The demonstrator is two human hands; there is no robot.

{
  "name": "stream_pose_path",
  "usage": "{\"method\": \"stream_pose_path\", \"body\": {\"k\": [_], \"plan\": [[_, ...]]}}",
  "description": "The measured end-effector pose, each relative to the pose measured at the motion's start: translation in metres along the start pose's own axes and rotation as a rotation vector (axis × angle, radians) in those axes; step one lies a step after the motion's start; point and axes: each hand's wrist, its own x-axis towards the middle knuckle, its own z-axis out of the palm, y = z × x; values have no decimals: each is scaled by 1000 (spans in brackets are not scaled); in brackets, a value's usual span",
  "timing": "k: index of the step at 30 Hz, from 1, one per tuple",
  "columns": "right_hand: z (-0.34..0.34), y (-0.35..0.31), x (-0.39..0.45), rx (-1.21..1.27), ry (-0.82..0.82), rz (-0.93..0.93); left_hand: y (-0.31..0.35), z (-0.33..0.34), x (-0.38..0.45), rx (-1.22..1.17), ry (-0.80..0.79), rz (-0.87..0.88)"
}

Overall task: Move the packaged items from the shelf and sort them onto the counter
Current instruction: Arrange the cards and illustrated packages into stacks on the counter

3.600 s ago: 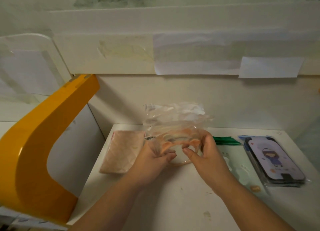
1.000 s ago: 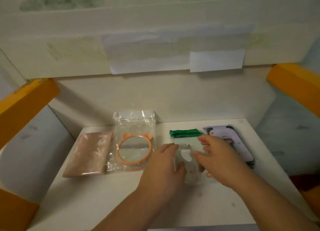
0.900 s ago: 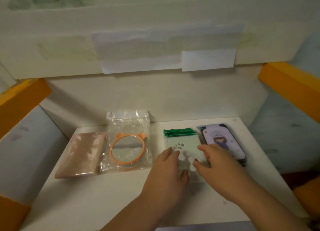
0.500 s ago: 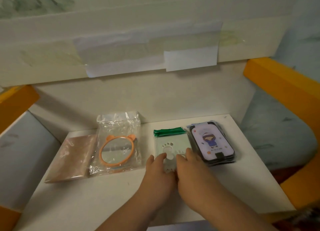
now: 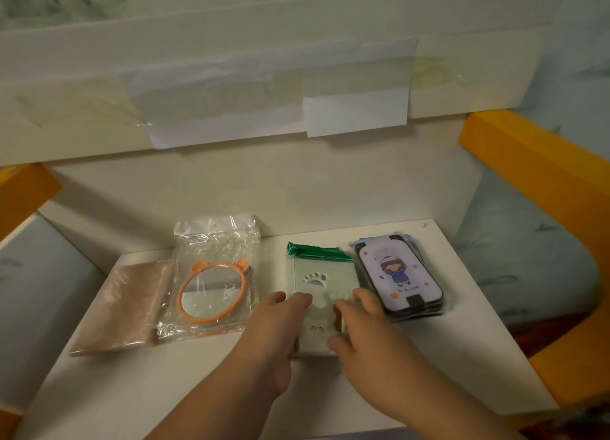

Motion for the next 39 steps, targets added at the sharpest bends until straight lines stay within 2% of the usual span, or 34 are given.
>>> {"method": "stream_pose_path", "body": {"k": [6,9,11,14,16,19,21,24,27,33,36,39], "plan": [[-2,11,-9,174,-49,-20,-7,-16,4,201,-75,127],[2,13,-12,234,39,-25,-12,-23,-1,237,-78,221],[6,13,-8,444,127,-34,-17,-26,-6,260,-58,329],[12,19,5,793,203,-1,-25,-31,-12,317,-109,467],[9,18,9,817,224,-44,-28,-35,-11,361,-145,565],[8,13,4,774,304,-122,-28,-35,-12,403,-107,766],[15,13,1,721,353,-147,-29,-34,-9,426,-104,836],[25,13,-3,632,385,-173,-35,-35,-8,422,-126,841],[30,13,-5,602,346,-196,-40,-35,-8,426,-118,861],[30,15,-1,509,368,-130,-38,-29,-9,473,-114,904],[20,8,10,498,393,-73,-24,-21,-7,368,-128,760],[1,0,30,473,311,16,-6,-10,-6,383,12,587]]}}
